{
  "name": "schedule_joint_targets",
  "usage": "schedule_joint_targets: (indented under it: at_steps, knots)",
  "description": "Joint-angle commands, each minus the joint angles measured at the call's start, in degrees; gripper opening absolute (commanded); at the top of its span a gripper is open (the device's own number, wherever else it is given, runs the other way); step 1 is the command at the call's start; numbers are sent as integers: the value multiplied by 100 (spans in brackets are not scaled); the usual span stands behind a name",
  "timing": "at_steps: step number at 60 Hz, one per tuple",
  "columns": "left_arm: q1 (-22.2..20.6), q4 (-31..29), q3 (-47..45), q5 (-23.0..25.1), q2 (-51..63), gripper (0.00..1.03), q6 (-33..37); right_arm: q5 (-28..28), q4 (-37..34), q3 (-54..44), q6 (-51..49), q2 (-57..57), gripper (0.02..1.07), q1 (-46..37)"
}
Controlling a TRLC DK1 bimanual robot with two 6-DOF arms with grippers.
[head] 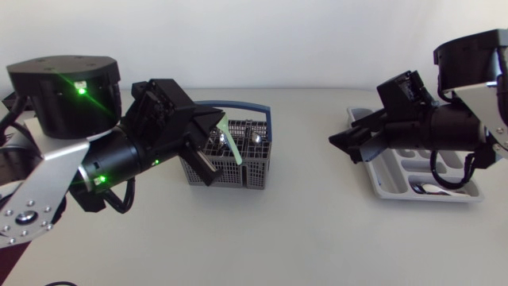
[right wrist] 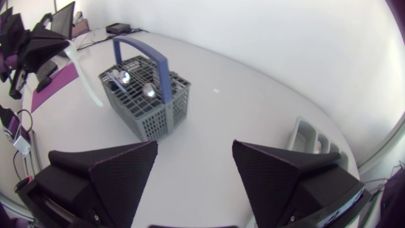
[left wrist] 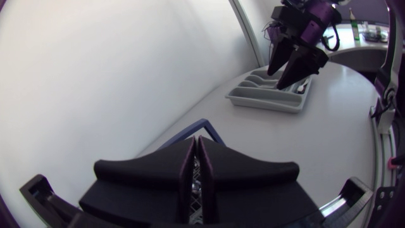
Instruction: Transfer all utensils from the basket to the drawer tray.
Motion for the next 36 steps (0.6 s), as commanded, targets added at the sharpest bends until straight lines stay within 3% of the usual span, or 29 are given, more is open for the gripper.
schedule_joint_targets:
  at_steps: [1,22,36]
  knots:
    - [-4,-197,450,201,107,4,-710,-23,-150,-122,161,-301,88,383]
    - [418,-1234,1645,1537,1057,4,-2398,-383,-449,168,460,-494,88,1245]
    - [532,-1419,1936,2073,1470,4,-2697,-392,-379,238,469,-424,88,1561]
